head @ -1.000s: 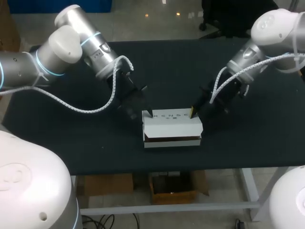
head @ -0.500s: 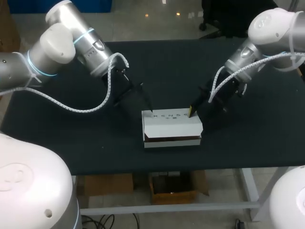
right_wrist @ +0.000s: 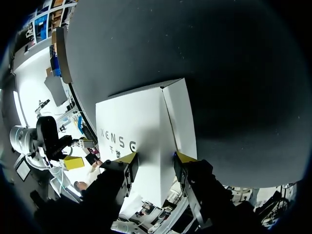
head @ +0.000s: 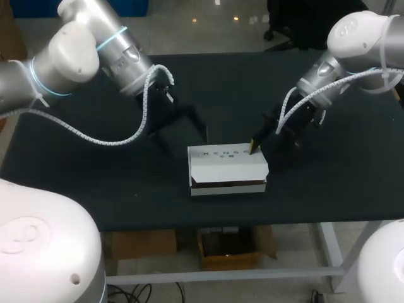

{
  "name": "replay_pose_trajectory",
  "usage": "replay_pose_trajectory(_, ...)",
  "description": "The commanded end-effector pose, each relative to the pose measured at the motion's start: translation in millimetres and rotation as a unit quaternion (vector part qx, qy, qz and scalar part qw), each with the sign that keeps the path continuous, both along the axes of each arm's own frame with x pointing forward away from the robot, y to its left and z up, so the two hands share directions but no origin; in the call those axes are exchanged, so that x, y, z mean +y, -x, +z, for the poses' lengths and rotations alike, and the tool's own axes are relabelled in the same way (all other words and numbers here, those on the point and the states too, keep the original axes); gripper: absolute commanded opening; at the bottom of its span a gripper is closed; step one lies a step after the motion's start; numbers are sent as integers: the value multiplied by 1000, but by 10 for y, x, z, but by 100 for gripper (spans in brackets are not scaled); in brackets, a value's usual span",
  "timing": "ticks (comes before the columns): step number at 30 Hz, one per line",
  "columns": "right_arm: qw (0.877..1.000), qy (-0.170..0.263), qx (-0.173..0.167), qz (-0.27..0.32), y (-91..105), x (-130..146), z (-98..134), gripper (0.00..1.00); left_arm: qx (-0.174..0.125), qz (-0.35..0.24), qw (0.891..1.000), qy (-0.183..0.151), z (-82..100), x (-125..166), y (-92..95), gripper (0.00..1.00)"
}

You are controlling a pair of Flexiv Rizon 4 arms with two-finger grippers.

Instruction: Assemble the packaging by folding the flat box into shape, placing the metal phone stand inside, and closing the box properly

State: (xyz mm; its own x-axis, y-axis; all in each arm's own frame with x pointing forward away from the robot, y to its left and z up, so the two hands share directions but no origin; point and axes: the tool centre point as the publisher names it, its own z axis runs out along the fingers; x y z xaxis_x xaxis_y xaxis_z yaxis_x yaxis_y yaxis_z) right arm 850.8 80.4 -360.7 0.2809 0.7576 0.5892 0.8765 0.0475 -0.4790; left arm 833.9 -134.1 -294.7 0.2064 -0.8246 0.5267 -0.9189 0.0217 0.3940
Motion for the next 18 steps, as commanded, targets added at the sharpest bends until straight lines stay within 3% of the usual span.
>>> replay_pose_trajectory(1,1000,-3,4,2,-33,0,-21,45,-27,-1,1000,-9,88,-26,41,100)
replay_pose_trajectory(12,1000,-3,4,2,-33,0,-21,44,-77,-59,995,-22,162,-139,75,100)
replay_pose_trajectory(18,1000,-3,4,2,-33,0,-21,44,-126,-125,984,-25,269,-225,98,100)
